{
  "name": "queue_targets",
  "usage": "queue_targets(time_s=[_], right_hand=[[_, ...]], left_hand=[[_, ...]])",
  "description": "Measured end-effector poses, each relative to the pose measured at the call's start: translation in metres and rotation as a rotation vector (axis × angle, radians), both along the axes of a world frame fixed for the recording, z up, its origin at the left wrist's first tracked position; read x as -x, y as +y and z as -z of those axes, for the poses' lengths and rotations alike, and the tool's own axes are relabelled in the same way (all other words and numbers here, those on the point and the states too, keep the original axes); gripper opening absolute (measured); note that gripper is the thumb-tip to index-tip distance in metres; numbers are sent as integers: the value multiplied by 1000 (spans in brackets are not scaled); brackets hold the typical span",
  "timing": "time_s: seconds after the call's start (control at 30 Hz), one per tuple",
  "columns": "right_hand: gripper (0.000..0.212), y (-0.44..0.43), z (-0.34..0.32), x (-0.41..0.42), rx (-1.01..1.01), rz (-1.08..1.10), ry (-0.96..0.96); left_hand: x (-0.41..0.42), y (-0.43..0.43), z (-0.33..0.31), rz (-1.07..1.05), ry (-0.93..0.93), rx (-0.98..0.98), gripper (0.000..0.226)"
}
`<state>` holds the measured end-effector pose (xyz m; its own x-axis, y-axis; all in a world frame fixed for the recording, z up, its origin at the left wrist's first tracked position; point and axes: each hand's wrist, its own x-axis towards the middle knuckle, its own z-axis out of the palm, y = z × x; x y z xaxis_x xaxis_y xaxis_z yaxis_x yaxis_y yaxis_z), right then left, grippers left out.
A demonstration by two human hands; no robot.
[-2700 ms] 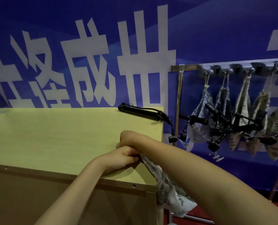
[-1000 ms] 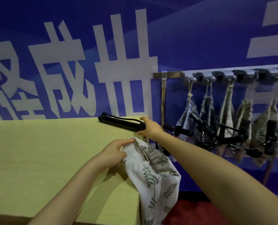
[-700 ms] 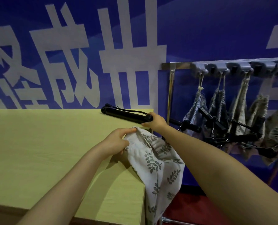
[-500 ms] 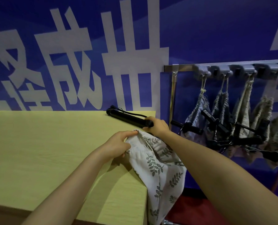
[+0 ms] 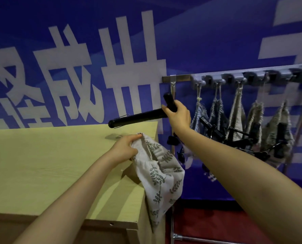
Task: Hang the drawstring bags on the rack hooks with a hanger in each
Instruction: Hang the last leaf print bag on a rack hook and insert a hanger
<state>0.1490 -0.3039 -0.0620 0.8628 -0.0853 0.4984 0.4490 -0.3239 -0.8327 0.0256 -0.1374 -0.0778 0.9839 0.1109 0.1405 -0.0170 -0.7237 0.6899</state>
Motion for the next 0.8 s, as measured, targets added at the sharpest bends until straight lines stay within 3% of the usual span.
queue_targets(time_s=[0.3,0.53,0.8], right_hand=[[13,-76,-26,33,-172,199,3],[12,-110,-31,42,19,255,-77],[33,-177,-29,39,-87,332,-245]], left_hand=[[1,-31,-5,-107,5,110,58],[-4,-22,-3,-237,36,295,37],[-8,-54,6,-191,138,110,45]])
